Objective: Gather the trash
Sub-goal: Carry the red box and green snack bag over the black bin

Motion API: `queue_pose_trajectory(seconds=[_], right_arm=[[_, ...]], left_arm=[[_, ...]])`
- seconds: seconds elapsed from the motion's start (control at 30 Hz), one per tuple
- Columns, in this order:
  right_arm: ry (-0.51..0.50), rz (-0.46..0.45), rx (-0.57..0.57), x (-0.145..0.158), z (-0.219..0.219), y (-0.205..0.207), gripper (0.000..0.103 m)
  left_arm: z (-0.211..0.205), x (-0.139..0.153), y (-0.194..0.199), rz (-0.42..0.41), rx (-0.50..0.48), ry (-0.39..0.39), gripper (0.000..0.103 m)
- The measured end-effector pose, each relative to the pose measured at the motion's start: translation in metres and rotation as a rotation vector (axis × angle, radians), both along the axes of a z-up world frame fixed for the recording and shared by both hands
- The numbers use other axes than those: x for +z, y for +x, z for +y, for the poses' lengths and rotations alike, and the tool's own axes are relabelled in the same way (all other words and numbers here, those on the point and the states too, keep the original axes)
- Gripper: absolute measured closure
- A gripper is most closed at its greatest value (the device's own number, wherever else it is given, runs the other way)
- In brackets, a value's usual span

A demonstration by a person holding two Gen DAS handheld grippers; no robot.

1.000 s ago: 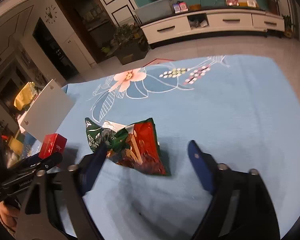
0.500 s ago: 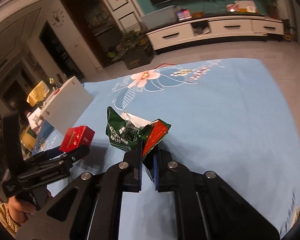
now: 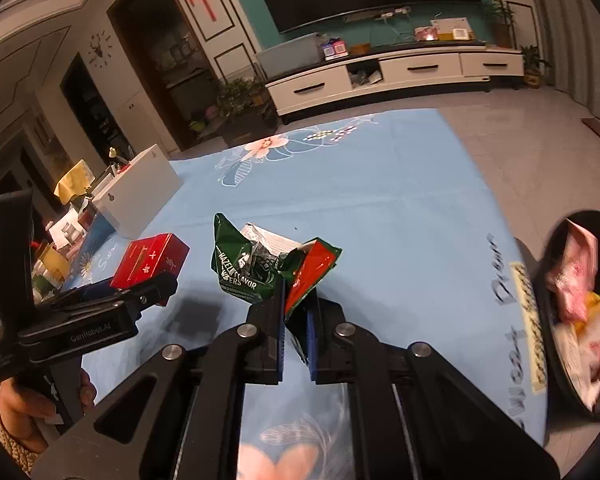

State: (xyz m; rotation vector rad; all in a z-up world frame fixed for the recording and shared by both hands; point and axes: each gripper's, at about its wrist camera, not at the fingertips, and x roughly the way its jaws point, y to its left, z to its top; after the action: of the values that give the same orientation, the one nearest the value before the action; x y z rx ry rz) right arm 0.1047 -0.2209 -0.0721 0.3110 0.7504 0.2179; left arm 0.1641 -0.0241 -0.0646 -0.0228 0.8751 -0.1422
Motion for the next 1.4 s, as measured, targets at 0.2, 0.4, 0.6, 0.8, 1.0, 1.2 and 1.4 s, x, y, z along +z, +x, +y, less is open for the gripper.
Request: queue_pose_trajectory(seconds=[0.2, 0.4, 0.6, 0.8, 1.0, 1.2, 1.4], right_arm=[[0.014, -0.009, -0.048, 0.006, -0.011, -0.037, 0.093], [0.028, -0.029, -0.085, 0.015, -0.028, -0.068, 0.093], [0.044, -0.058, -0.150, 0.023, -0.057, -0.089, 0.093], [0.043, -0.081, -0.216, 0.026, -0.086, -0.110, 0.093], [0.055, -0.096, -0.282, 0.026, -0.111, -0.123, 0.093], [0.071, -0.110, -0.341, 0.024, -0.136, -0.134, 0.093], [0.086, -0.125, -0.396, 0.022, -0.159, -0.144, 0.093]], left_arm=[[-0.014, 0.008, -0.033, -0.018, -0.042, 0.024, 0.012], [-0.032, 0.021, -0.059, -0.051, -0.087, 0.042, 0.012], [-0.058, 0.031, -0.076, -0.077, -0.148, 0.048, 0.012], [-0.091, 0.033, -0.086, -0.089, -0.218, 0.069, 0.012], [-0.123, 0.035, -0.090, -0.099, -0.280, 0.086, 0.012], [-0.151, 0.037, -0.092, -0.109, -0.330, 0.106, 0.012], [-0.186, 0.039, -0.096, -0.127, -0.401, 0.130, 0.012]])
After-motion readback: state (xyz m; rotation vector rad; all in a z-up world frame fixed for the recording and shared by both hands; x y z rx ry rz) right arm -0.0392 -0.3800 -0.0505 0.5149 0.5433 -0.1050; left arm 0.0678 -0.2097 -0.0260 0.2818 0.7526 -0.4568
